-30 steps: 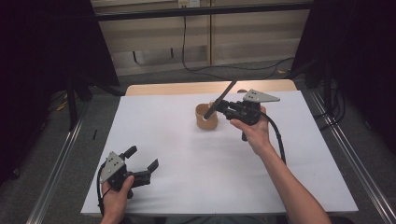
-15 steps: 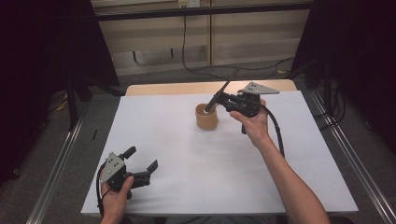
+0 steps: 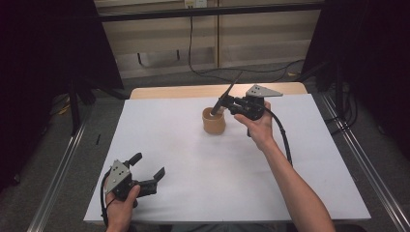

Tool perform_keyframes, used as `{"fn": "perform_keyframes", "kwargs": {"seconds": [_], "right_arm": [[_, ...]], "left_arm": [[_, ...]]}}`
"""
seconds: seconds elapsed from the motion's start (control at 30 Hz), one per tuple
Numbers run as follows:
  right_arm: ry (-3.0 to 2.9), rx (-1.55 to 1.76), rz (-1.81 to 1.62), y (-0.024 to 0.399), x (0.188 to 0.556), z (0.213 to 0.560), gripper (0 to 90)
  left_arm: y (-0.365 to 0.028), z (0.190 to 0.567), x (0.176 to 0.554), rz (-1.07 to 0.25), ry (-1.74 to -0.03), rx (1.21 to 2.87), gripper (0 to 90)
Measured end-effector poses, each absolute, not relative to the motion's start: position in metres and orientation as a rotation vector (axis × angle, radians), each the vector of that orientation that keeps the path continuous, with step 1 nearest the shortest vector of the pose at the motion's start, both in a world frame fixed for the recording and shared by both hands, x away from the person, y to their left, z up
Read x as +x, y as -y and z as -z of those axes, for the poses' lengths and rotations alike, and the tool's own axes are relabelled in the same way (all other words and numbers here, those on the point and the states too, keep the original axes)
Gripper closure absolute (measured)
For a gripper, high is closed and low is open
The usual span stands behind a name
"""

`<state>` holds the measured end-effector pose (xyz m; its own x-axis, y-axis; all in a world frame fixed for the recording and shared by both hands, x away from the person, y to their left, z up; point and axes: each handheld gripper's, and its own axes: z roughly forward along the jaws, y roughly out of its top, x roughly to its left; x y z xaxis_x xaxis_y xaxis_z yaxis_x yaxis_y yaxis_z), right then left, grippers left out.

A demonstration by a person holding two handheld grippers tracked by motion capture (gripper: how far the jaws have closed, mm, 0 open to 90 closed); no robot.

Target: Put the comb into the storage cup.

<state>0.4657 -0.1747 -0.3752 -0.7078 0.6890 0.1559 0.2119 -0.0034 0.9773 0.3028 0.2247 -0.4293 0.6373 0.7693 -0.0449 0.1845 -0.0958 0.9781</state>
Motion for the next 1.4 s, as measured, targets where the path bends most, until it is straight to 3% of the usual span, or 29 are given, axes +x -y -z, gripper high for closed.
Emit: {"fn": "perform_keyframes", "kwargs": {"seconds": [1.4], "right_arm": [[-1.98,0.924,-1.668,0.165,0.47,0.404,72.1]], "left_arm": [[-0.227,0.433,0.308,-0.569,-0.824,1.624,3.3]]}}
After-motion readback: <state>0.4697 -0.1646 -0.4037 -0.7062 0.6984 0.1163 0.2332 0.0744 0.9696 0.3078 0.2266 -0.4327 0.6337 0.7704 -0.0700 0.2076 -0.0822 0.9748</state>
